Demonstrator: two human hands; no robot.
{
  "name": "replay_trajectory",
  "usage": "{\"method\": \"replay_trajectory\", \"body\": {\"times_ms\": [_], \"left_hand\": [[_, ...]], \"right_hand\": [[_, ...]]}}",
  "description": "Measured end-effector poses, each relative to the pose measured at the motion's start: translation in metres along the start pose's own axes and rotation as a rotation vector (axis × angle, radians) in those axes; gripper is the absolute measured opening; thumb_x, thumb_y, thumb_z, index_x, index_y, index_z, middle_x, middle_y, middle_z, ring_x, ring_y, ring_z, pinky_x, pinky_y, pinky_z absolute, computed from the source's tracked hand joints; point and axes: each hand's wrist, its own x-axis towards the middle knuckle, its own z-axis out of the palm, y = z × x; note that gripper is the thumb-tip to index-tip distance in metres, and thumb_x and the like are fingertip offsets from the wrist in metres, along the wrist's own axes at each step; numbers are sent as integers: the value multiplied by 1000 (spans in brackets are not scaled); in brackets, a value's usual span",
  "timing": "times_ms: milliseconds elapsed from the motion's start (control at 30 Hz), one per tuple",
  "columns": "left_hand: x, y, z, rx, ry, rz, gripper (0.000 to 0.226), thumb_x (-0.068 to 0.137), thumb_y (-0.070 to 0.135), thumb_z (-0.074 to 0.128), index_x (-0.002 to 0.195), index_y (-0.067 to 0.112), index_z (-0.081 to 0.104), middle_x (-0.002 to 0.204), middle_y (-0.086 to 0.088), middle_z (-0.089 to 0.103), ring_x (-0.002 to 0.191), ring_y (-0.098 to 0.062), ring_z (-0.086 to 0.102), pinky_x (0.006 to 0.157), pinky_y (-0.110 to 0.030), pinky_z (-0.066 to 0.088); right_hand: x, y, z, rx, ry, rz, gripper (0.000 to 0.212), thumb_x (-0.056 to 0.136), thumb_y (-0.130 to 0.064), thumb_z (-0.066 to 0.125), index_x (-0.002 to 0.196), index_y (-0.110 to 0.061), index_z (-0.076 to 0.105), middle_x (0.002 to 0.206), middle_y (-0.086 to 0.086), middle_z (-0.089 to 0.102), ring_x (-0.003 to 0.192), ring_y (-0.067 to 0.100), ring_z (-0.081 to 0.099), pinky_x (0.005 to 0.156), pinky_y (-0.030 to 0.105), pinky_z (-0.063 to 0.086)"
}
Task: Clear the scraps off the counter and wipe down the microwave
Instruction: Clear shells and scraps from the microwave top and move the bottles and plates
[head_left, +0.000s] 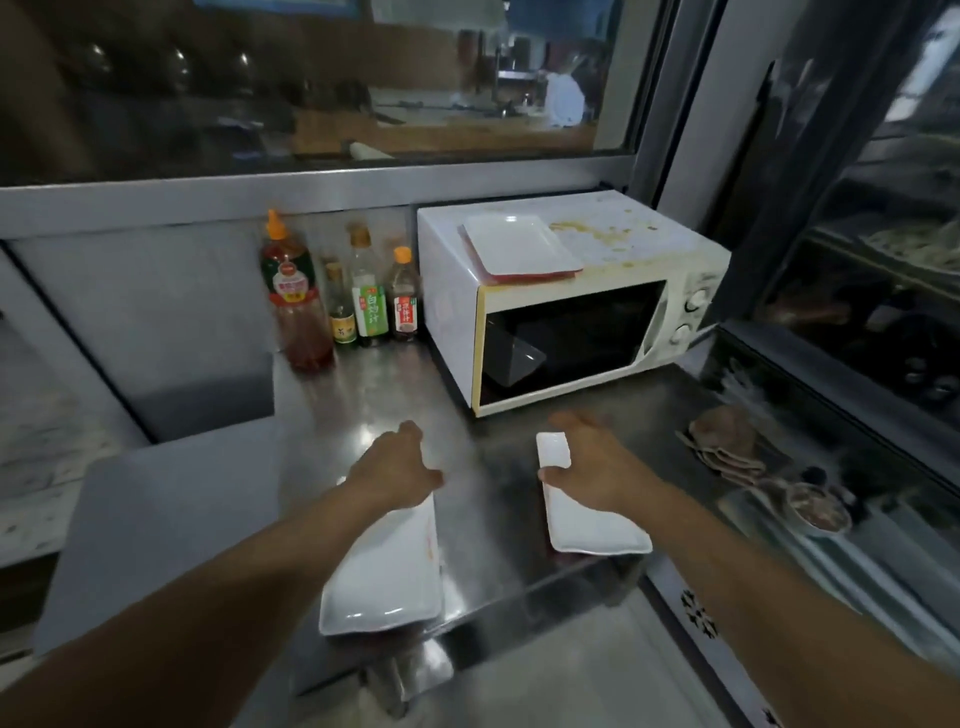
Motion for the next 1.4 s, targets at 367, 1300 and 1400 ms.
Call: {"method": "replay_trajectory", "body": {"times_ms": [367, 1300, 1400], "left_hand": [[4, 31, 60, -5, -99, 27, 63, 83, 34, 66, 135, 16, 36, 132, -10, 49, 115, -25, 53, 96, -36, 46], [34, 90, 201, -192, 65, -544, 52, 79, 33, 68, 123, 16, 47, 111, -10, 66, 102, -27, 60, 80, -29, 46], [24, 101, 220, -234, 110, -660, 45, 79, 32, 67, 117, 14, 49, 114, -12, 61, 103, -29, 58, 75, -27, 42]], "right_hand": [[4, 55, 4, -35, -30, 87, 67, 85, -27, 65, 141, -11, 32, 145, 8, 37, 133, 22, 34, 101, 21, 28], [167, 183, 26, -161, -379, -214, 61, 79, -30, 69, 131, -13, 41, 134, 13, 44, 124, 30, 44, 98, 32, 40], [176, 190, 33, -201, -413, -265, 61, 81, -30, 67, 133, -12, 40, 133, 15, 46, 124, 32, 44, 100, 34, 40]]}}
